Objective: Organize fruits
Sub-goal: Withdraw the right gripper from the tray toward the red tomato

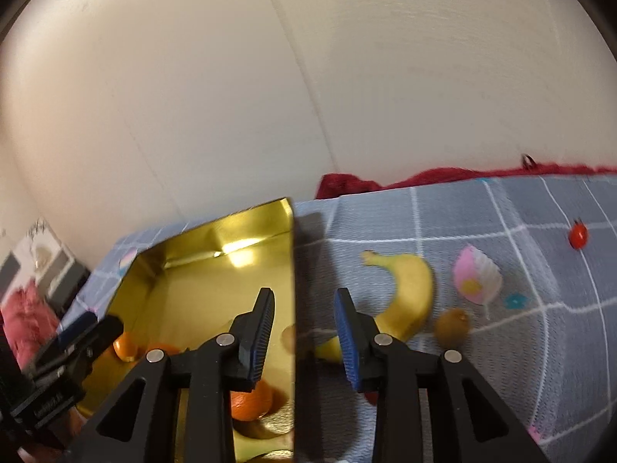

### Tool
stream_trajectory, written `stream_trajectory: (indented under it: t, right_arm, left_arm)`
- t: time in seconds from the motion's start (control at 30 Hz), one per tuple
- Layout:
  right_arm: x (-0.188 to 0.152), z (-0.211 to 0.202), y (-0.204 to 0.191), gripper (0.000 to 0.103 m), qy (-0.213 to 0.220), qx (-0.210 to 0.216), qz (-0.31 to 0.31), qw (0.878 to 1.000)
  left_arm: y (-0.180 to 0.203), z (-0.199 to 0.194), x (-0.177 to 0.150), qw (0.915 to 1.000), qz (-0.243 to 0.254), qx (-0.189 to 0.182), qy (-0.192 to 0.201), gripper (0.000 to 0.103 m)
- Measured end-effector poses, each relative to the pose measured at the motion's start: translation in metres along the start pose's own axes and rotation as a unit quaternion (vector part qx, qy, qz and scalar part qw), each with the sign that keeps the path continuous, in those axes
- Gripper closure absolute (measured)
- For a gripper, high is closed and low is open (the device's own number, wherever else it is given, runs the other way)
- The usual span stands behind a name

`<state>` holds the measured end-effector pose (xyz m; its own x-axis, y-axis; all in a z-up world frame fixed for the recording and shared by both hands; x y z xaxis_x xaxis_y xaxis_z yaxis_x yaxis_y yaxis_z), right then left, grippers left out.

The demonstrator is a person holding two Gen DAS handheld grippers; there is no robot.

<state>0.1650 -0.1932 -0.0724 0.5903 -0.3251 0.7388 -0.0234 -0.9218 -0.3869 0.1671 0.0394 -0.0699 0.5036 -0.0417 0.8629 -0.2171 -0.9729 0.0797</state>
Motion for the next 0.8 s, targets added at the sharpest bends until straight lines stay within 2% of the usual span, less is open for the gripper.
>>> stream_trajectory:
  t: [0.17,0.43,0.53,0.8]
  right_arm:
    - [0.006,-0.013,0.027,0.071,0.017,-0.02,0.048,0.999]
    - [0.007,-0.019,0.067,0.071,0.007,-0.056,0.11,0.992]
    - [0.004,-0.021,0.076,0.071,-0.009,-0.067,0.118,0.991]
    - [-0.008,-0.015,0.077,0.07,-0.069,-0.038,0.109,0.991]
  left_arm:
    - [0.013,-0.003,0.0,0.9996,0.024,-0.012,0.009,0.013]
    - [0.034,-0.009,-0.003,0.9967,0.049,-0.061,0.02,0.001]
    - [0.042,-0.007,-0.004,0.9961,0.061,-0.062,0.017,0.0]
    - [0.049,-0.01,-0.005,0.9937,0.069,-0.086,0.019,0.0]
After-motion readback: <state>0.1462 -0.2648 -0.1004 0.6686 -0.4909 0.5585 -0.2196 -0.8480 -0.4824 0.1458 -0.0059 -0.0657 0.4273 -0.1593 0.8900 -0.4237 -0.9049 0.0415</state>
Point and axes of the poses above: each gripper's, at about its wrist camera, not at the fingertips, and z roughly the way its jaws point, y to its right, x to its top, the point moved 1 cm from there along z, roughly the way its jaws point, and after that the axes turned 4 degrees about z, right-handed, at the moved point
